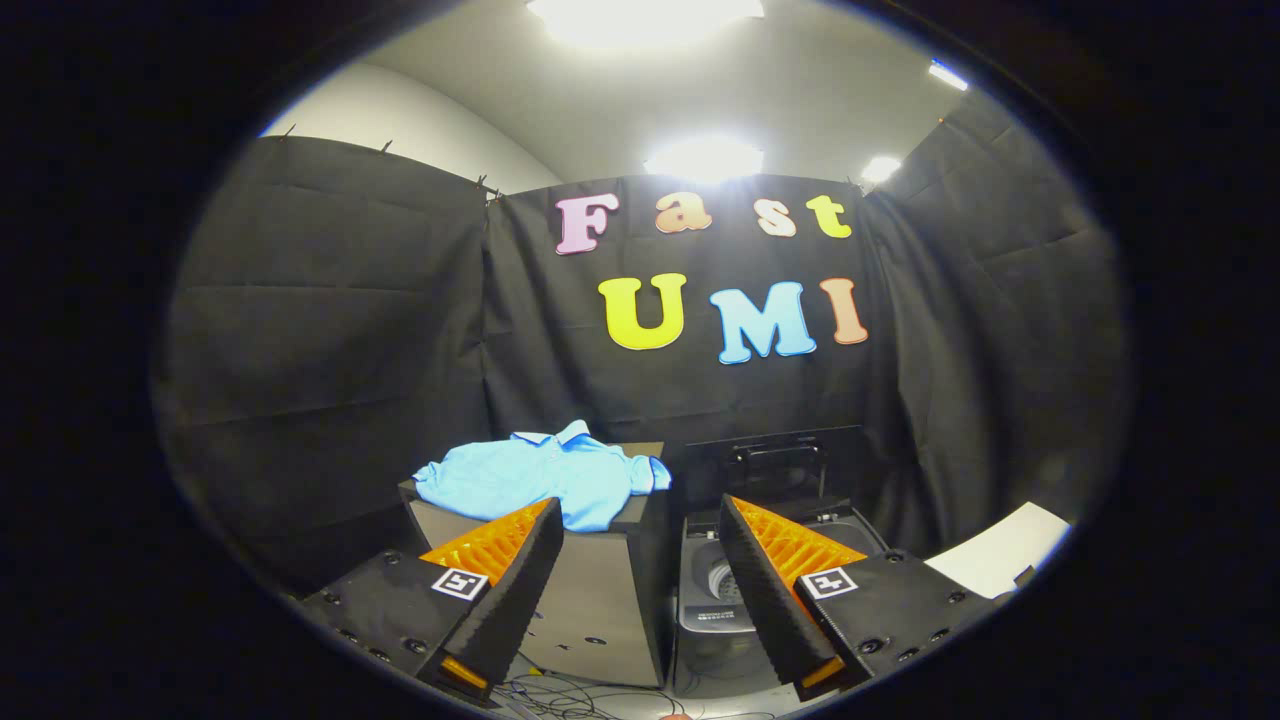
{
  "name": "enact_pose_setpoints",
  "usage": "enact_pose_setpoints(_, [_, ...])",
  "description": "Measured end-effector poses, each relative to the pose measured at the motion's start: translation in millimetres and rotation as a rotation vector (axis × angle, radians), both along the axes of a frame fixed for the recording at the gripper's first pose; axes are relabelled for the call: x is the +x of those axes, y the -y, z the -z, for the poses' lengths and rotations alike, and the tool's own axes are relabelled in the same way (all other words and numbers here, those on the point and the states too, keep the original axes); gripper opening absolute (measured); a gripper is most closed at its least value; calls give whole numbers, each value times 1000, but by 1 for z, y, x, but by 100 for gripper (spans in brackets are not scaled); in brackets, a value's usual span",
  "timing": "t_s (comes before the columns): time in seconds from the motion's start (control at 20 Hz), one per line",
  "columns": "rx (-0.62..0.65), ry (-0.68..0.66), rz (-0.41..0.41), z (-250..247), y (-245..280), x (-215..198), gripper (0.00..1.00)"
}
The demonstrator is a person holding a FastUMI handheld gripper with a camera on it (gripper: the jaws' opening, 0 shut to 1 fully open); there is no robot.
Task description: Put the clothes into the washing machine and then close the washing machine lid.
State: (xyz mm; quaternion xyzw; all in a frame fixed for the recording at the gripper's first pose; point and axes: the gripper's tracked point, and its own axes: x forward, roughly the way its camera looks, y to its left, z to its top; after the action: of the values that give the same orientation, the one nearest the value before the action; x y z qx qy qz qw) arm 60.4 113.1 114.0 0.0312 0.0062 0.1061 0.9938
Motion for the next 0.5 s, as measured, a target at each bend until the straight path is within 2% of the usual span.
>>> enact_pose_setpoints(0.5, [-56, -26, -127, -30, -68, 110, 98])
